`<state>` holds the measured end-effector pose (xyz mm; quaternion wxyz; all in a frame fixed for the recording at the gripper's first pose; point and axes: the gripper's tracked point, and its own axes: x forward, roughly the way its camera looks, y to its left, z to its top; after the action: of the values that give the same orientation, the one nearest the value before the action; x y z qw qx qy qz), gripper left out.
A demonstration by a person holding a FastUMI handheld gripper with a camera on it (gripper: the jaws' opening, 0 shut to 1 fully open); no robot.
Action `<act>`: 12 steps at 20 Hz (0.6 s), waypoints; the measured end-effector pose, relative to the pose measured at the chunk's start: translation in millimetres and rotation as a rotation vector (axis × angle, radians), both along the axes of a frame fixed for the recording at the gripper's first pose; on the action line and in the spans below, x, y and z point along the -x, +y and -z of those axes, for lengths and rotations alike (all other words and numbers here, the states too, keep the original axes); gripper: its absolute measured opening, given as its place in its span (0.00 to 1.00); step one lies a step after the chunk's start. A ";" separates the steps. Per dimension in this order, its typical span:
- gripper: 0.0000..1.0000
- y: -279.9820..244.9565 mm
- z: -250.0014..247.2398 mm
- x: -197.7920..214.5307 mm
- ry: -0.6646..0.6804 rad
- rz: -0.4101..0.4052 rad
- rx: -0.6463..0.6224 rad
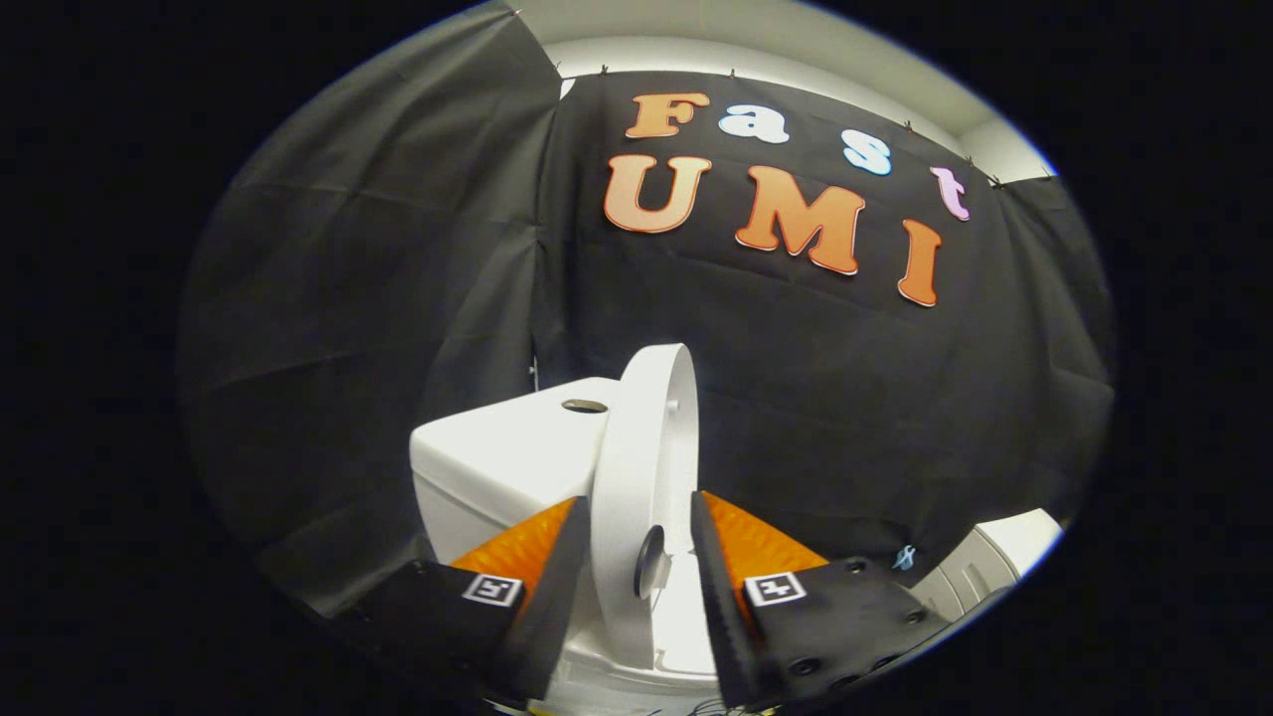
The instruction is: Open the toilet lid.
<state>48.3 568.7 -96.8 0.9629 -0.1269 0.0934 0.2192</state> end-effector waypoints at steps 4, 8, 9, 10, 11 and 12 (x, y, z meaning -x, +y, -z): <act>0.94 -15.2 -37.3 1.5 -0.041 -0.058 -0.059; 0.95 -44.7 -59.5 -13.3 -0.055 -0.077 -0.109; 0.95 -55.0 -65.9 -18.6 -0.060 -0.077 -0.127; 0.95 -65.8 -74.9 -23.2 -0.070 -0.075 -0.144; 0.95 -78.6 -82.7 -28.0 -0.084 -0.068 -0.156; 0.95 -90.2 -91.7 -35.1 -0.095 -0.057 -0.161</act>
<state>83.4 478.5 -5.1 0.9666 -0.0619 0.0260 0.2472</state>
